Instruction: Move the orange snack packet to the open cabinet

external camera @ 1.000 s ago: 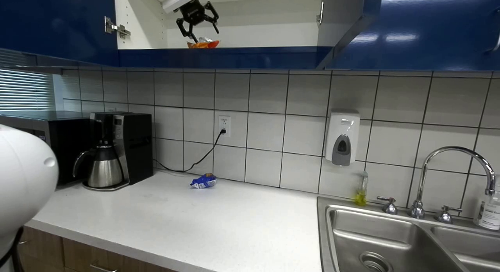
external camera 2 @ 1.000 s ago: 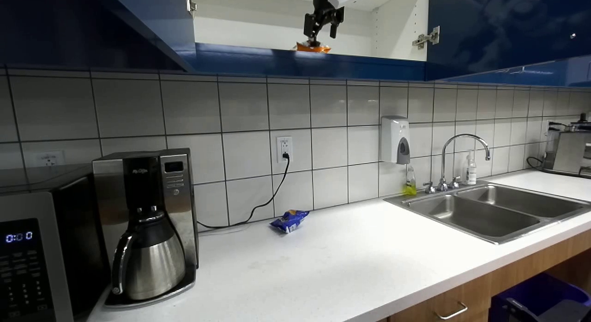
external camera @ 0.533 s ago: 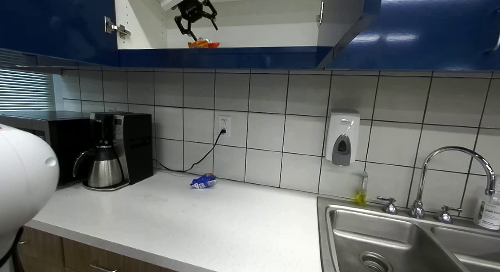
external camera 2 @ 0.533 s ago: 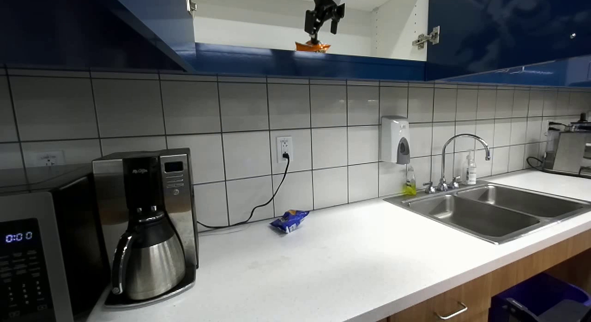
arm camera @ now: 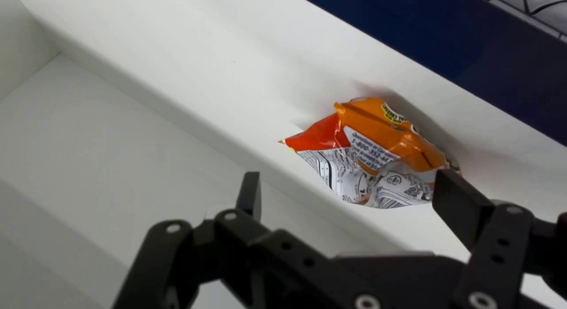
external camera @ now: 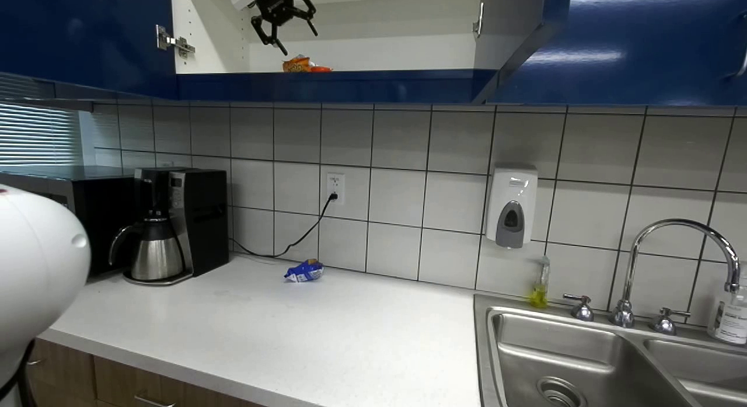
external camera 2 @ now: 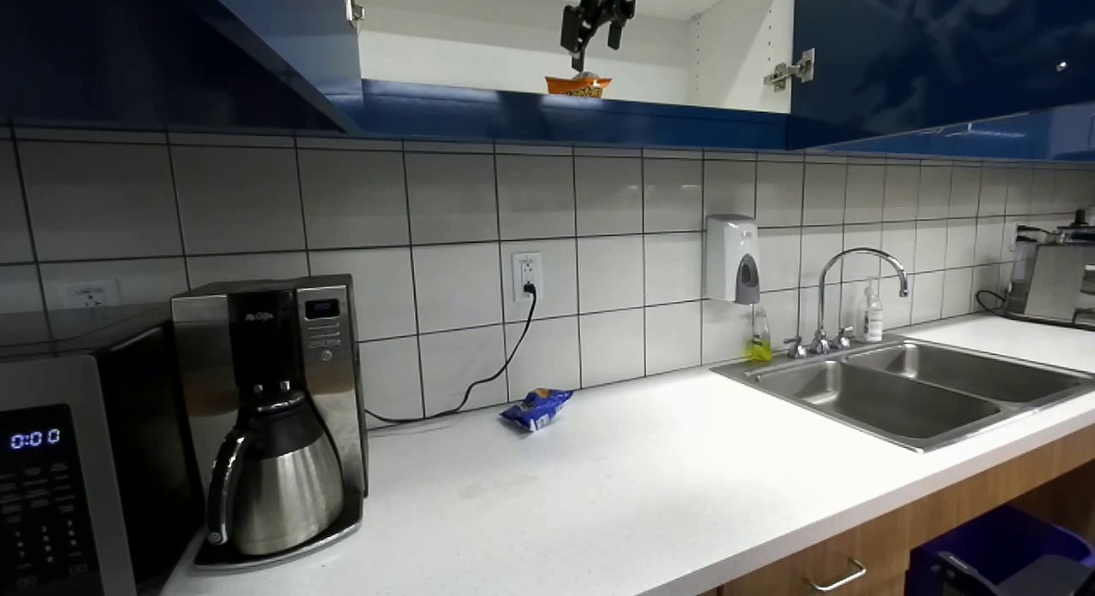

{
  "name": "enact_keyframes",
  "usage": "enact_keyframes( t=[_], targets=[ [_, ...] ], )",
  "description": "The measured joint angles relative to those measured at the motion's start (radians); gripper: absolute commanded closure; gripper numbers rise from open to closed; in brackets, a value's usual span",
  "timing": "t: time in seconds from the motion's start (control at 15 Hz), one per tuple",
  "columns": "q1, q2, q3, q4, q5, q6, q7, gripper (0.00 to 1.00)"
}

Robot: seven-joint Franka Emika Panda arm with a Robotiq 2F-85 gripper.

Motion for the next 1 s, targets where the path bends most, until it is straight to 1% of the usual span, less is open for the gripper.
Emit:
enact_keyframes(
  t=[0.27,0.47,0.8,1.0],
  targets=[
    [0.008,-0.079,0.009,-0.108,-0.033,0.018,0.040,0.00],
    [-0.014,-0.147,0.046,-0.208,-0.036,0.020,0.079,0.00],
    [-0.036,-0.270,0.099,-0.406,-0.035,0.051,0.151,0.00],
    [-0.041,-0.339,0.110,-0.546,-0.018,0.069,0.197,0.00]
  ],
)
